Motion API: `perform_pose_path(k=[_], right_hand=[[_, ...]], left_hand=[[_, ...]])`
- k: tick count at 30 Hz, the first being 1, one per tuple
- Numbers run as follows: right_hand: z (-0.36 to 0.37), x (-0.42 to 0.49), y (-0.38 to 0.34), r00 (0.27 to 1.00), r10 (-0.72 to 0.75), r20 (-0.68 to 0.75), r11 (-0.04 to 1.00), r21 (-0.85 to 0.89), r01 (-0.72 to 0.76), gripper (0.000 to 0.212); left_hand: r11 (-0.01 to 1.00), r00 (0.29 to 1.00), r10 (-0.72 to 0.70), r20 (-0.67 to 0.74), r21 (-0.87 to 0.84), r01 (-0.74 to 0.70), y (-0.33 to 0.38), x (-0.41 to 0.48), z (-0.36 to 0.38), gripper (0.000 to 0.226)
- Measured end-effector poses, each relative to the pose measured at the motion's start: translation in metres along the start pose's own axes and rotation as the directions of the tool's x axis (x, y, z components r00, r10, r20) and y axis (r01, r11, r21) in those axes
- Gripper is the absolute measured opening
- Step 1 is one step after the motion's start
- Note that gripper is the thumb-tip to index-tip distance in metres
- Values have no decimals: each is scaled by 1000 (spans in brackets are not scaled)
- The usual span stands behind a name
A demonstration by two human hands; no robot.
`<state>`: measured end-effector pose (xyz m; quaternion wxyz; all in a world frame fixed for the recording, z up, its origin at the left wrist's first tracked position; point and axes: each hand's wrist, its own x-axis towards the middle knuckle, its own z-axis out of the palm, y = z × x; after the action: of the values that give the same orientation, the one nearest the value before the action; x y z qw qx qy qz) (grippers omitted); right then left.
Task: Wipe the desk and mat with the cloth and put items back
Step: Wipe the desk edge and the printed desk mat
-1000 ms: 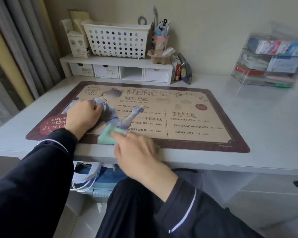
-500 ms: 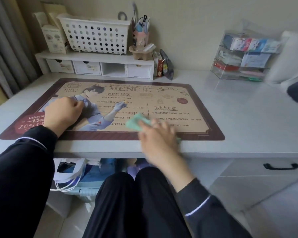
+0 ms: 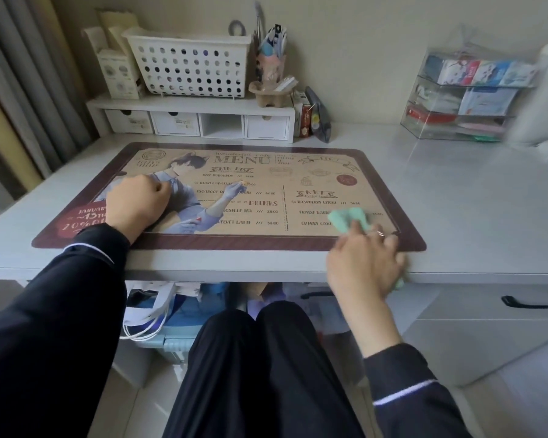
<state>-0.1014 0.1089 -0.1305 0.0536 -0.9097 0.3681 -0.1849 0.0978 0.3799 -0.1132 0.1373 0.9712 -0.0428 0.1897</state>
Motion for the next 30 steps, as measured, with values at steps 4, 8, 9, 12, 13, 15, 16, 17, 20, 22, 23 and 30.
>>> perform_pose_path(k=[4,8,9,12,13,15,16,17,20,22,23,30], right_hand=[[14,-44,-96,923,-380,63,920,129,370,51],[14,-99,-164,745,-666,25,718,289,633,47],[12,-103,-166,705,-709,14,676,301,673,43],[7,-81,-130,661,-750,14,623,350,700,43],[7,-67,-109,691,-722,16,654,339,676,44],[7,-30,-49,802,-597,-3,778,241,580,45],[5,-10,-14,861,-509,-13,846,178,503,45],[2,11,21,917,-399,-22,910,114,399,45],[-12,64,98,999,-38,6,999,-13,38,44],[-14,81,105,999,51,21,997,-54,-49,42],[-12,83,97,999,21,29,998,-63,-19,41],[5,15,-5,693,-706,147,702,272,658,46]], left_hand=[[1000,1000,-11,5,-6,11,3,-3,-2,42],[999,1000,-24,15,-40,25,3,-3,-3,38],[998,999,-30,11,-51,30,2,-3,-3,36],[998,1000,-6,-18,-56,5,0,-2,0,35],[999,1000,1,-24,-47,-2,-2,-1,0,37],[999,999,33,-29,-29,-33,-3,0,2,41],[999,998,44,-35,-22,-45,-5,0,3,42],[998,998,54,-38,-16,-55,-4,1,3,42],[996,996,83,-41,13,-83,-4,1,4,42],[993,993,114,-34,40,-113,-3,2,4,42],[991,992,124,-27,44,-122,-2,2,5,43],[985,988,127,84,-127,-116,14,-2,6,50]])
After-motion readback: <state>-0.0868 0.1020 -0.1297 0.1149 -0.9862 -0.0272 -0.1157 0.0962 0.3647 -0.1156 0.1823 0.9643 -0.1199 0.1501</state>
